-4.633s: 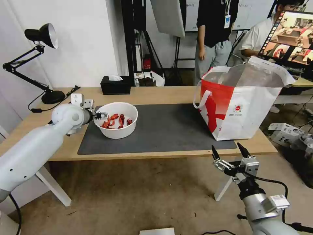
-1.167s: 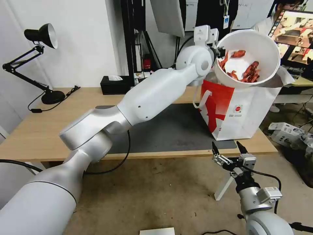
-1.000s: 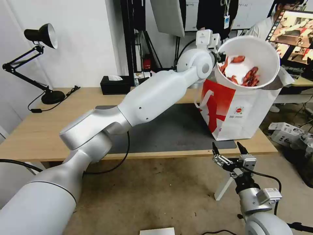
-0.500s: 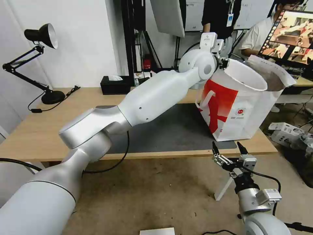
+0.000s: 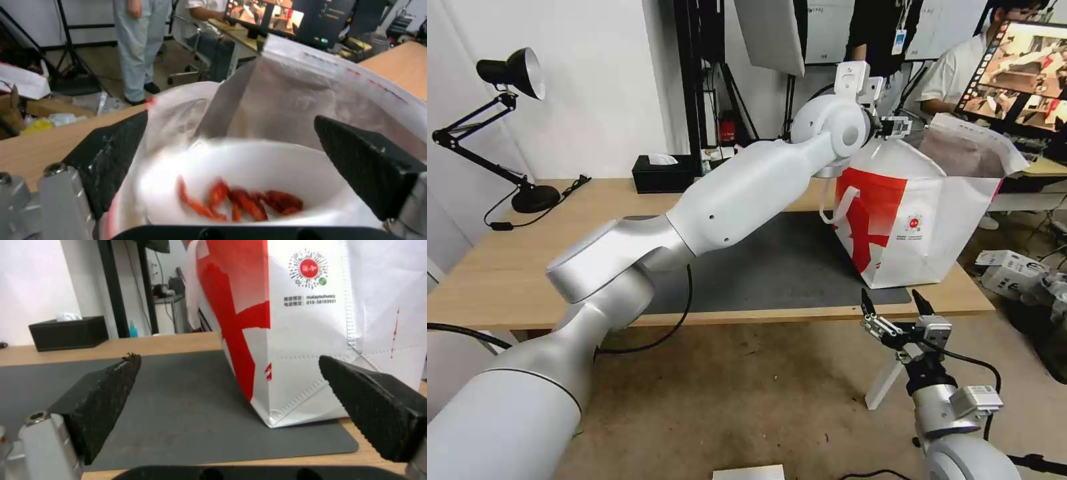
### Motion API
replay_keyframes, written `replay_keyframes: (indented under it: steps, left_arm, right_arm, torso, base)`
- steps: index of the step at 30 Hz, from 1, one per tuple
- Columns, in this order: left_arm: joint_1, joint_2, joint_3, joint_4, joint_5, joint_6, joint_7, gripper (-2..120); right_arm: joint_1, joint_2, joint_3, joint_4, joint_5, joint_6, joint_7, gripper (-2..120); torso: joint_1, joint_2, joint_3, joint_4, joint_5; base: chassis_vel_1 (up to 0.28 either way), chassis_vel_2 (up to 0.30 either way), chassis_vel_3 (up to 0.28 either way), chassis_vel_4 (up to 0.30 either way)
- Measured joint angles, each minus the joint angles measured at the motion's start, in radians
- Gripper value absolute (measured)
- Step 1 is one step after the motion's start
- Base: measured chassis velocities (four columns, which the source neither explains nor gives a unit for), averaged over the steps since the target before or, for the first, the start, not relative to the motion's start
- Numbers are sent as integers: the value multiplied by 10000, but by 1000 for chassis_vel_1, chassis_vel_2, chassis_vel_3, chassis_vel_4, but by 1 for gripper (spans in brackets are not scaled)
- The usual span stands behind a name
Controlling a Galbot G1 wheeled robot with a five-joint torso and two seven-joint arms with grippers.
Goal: Pick up the trash from the table and place it into the takeout bag.
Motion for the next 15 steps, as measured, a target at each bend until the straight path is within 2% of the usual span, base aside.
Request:
replay_keyframes:
  steps: [5,9,11,12,15]
  left_arm:
    - [27,5,23,-106,-53,52,0,100]
    - [183,81,-118,-380,-63,-72,-284,100]
    - [541,682,-297,-1290,46,-619,-374,100]
    - [541,682,-297,-1290,46,-619,-374,100]
    - [1185,1847,-529,-2699,690,-1440,-580,100]
  right_arm:
    - [71,0,-33,-73,8,0,0,100]
    - [160,-1,-129,-142,21,0,1,100]
    - [247,-42,-142,-152,57,0,3,100]
    - [247,-42,-142,-152,57,0,3,100]
    - [344,-157,-135,-182,111,-3,8,100]
  torso:
    - [0,1,0,0,0]
    - [0,0,0,-2,0]
    - [-1,0,-1,-4,0]
    - [-1,0,-1,-4,0]
    - [0,0,0,5,-2]
  base:
    - [0,0,0,0]
    - [0,0,0,0]
    - [0,0,0,0]
    - [0,0,0,0]
    - [0,0,0,0]
